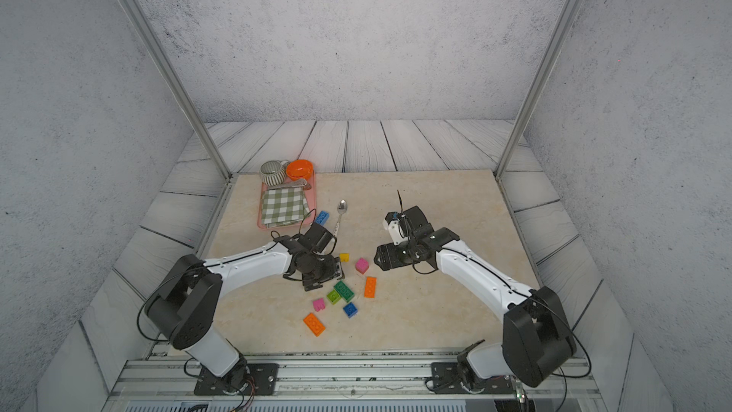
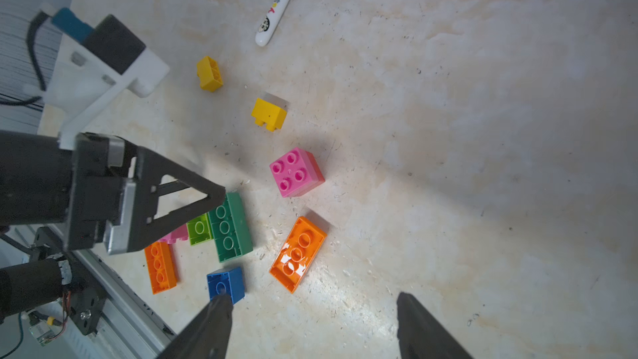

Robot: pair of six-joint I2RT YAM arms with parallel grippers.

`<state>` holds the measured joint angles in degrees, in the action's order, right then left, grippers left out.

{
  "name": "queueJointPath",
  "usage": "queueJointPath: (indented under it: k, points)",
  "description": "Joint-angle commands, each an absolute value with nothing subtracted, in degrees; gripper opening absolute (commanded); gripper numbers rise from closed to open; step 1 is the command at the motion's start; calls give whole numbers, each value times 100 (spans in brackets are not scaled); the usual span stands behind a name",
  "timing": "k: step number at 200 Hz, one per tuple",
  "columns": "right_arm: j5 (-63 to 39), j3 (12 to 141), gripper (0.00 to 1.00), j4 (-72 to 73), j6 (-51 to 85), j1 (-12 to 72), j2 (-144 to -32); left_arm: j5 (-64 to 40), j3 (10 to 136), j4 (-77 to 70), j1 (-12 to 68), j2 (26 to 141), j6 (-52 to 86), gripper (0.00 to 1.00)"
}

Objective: Assemble the letter p with lego
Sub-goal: Pick up the lego brick from the center of the board.

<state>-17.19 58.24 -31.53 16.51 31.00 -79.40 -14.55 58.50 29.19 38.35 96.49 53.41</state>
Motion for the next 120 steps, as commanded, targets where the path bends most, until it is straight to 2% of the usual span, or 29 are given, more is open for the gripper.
queueJointPath:
  k: [1,62,88,120]
  points:
    - [-1893,5750,78,-2974,1687,3054,-7791,-1305,6335,3331,4006,9910,5614,79]
    - [-1855,5569,77,-2865,1702,3032,-7604,-1082,6521,3505,4241,10226,6175,79]
    - [-1874,5526,77,-2840,1714,3023,-7565,-951,6410,3630,4274,10139,6333,83]
    - [-1864,5493,77,-2795,1723,3023,-7541,-1127,6151,3231,4359,10128,6718,83]
